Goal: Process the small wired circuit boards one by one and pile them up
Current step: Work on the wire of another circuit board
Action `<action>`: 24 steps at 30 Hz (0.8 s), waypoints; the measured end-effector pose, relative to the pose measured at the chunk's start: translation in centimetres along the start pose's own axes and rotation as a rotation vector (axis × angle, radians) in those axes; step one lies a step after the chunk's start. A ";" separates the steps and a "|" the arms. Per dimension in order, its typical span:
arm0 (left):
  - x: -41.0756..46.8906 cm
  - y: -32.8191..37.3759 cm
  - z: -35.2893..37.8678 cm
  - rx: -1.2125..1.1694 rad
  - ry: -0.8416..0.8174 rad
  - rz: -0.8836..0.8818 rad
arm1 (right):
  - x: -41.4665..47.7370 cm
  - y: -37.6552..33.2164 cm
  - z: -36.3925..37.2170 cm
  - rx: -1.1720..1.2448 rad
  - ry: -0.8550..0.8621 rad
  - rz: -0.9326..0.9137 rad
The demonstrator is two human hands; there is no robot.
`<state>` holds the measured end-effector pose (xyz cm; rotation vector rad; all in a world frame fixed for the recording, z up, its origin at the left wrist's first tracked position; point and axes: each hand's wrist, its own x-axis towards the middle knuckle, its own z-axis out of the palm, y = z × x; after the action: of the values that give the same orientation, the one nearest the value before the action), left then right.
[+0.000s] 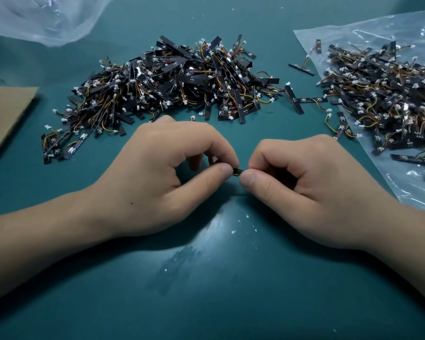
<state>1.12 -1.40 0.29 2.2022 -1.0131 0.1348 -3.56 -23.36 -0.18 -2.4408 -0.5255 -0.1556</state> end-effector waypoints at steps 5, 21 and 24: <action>0.0 -0.5 0.0 0.076 -0.009 0.061 | 0.1 0.1 0.1 -0.013 -0.008 -0.006; 0.0 -0.7 -0.1 0.066 0.060 0.074 | -0.2 0.2 0.1 0.036 0.041 -0.033; -0.1 -0.7 0.0 0.078 0.049 0.088 | -0.2 0.2 0.2 0.038 0.048 -0.033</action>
<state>1.53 -1.03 -0.12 2.2134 -1.0947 0.2711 -3.69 -23.44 -0.47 -2.3859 -0.5428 -0.2159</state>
